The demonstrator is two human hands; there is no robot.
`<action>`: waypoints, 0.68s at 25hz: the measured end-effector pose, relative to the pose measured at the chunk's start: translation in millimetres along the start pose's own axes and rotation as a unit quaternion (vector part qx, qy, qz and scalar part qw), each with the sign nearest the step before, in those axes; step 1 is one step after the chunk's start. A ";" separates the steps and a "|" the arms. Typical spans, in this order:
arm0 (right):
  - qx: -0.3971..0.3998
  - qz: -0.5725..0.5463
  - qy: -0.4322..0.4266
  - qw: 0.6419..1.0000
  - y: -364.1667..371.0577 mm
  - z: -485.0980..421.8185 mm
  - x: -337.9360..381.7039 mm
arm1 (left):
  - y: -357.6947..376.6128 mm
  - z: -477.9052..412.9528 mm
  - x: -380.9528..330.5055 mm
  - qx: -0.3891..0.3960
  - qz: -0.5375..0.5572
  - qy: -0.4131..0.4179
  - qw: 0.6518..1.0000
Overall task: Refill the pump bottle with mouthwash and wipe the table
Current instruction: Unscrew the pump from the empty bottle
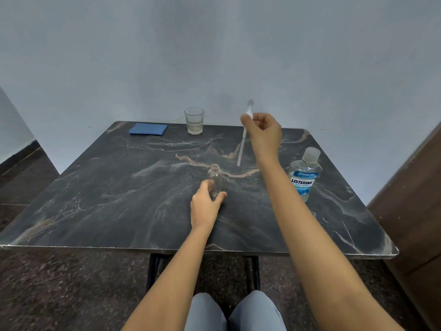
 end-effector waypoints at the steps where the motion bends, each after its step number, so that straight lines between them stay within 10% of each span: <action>1: 0.027 0.090 0.016 0.995 1.4 -0.4 -14.5 | 0.1 -0.6 0.5 0.001 0.002 0.001 1.000; 7: 0.164 0.440 0.119 0.875 19.3 46.6 -121.2 | 1.8 -2.2 1.1 0.001 0.001 0.012 1.000; 17: 0.104 0.507 0.131 0.846 17.8 62.6 -129.9 | 3.9 -6.1 6.7 0.013 0.011 0.005 1.000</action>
Point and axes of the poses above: each hand's wrist, its own z-axis away from the middle knuckle, its own y-axis out of the palm, x = y × z, the point moved 7 cm from there along -z, towards the middle knuckle, and after that the axes turned 12 degrees about z, right-handed, at the moved point
